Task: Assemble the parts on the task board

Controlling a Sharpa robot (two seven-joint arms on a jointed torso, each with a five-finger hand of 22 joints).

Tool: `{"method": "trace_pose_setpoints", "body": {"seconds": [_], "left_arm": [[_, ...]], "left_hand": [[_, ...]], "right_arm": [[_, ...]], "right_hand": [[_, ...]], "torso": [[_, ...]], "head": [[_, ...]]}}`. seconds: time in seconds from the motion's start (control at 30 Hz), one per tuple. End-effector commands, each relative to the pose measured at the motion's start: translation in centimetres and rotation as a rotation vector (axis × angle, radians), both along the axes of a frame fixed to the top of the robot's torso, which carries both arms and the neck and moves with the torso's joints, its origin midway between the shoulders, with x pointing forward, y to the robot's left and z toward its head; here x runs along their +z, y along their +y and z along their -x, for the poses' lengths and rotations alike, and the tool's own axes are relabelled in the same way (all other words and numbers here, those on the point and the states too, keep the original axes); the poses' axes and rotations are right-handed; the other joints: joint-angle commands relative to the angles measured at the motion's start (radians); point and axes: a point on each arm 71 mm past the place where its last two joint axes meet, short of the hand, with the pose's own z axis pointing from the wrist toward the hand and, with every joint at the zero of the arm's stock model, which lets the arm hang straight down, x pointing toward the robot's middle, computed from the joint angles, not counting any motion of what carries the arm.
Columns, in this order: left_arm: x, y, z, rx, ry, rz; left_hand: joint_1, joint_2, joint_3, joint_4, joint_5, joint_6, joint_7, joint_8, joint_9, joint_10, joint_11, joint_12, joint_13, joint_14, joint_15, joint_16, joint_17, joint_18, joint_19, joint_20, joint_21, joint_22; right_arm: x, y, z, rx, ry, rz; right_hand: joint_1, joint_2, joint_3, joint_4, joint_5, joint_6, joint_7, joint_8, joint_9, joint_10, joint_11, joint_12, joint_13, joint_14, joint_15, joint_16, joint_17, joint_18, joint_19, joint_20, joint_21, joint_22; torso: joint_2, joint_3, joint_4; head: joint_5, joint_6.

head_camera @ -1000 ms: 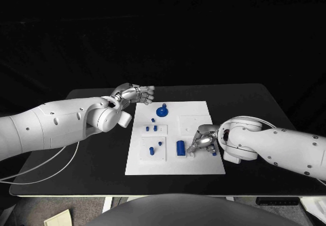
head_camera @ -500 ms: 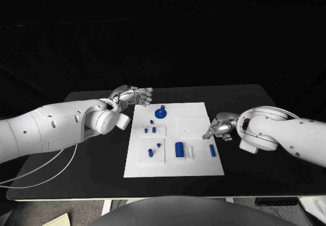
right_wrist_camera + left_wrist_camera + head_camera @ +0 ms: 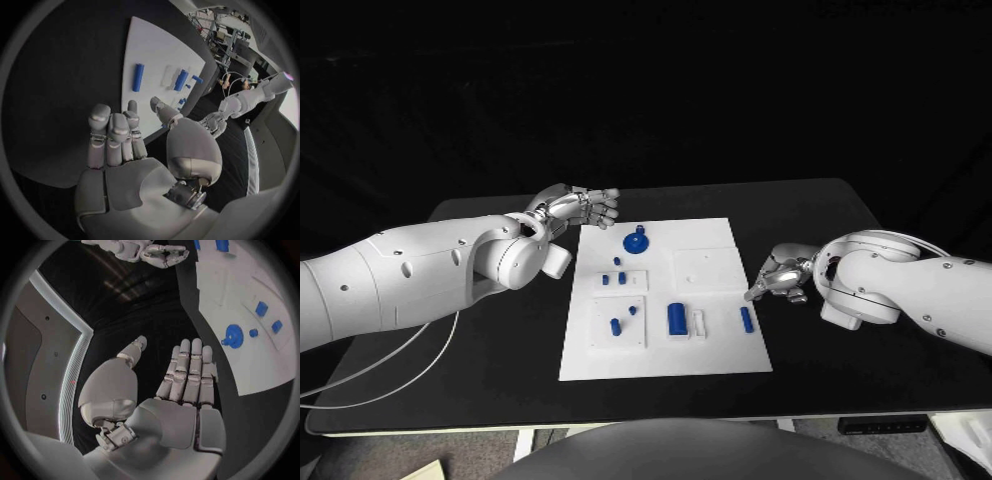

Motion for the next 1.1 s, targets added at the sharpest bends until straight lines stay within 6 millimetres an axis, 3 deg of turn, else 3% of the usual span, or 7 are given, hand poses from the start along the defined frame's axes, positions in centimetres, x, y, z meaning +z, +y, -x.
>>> {"method": "trace_pose_setpoints", "body": {"seconds": [0.03,1.1], "left_arm": [[0.1,-0.2,0.0,-0.018,-0.007,0.010],[0.1,-0.3,0.1,-0.034,0.002,0.016]], "left_hand": [[-0.002,0.009,-0.001,-0.007,0.002,-0.005,0.001,0.006,-0.002,-0.003,-0.001,0.002,-0.001,0.007,0.001,-0.005,0.001,0.014,0.003,0.004,-0.007,0.002],[-0.005,0.011,-0.002,-0.007,0.001,-0.006,0.001,0.006,-0.003,-0.004,0.000,0.001,-0.001,0.007,0.001,-0.008,0.004,0.014,0.004,0.004,-0.008,0.003]], "right_arm": [[-0.3,0.0,0.3,0.027,-0.001,0.060],[-4.1,3.0,2.4,0.180,0.023,0.188]], "right_hand": [[0.002,-0.004,0.003,0.004,-0.004,0.004,-0.001,0.005,0.002,0.006,0.000,0.003,0.001,0.003,-0.007,-0.005,0.001,0.035,0.002,-0.002,0.001,0.005],[-0.011,-0.005,0.006,0.025,-0.005,0.002,-0.002,0.010,0.015,0.008,-0.001,0.002,0.001,0.003,-0.008,-0.004,0.002,0.035,0.003,0.001,0.003,0.006]], "torso": [[0.000,-0.0005,0.0017],[0.001,-0.0004,0.0031]], "head": [[-0.004,0.000],[-0.004,-0.011]]}}
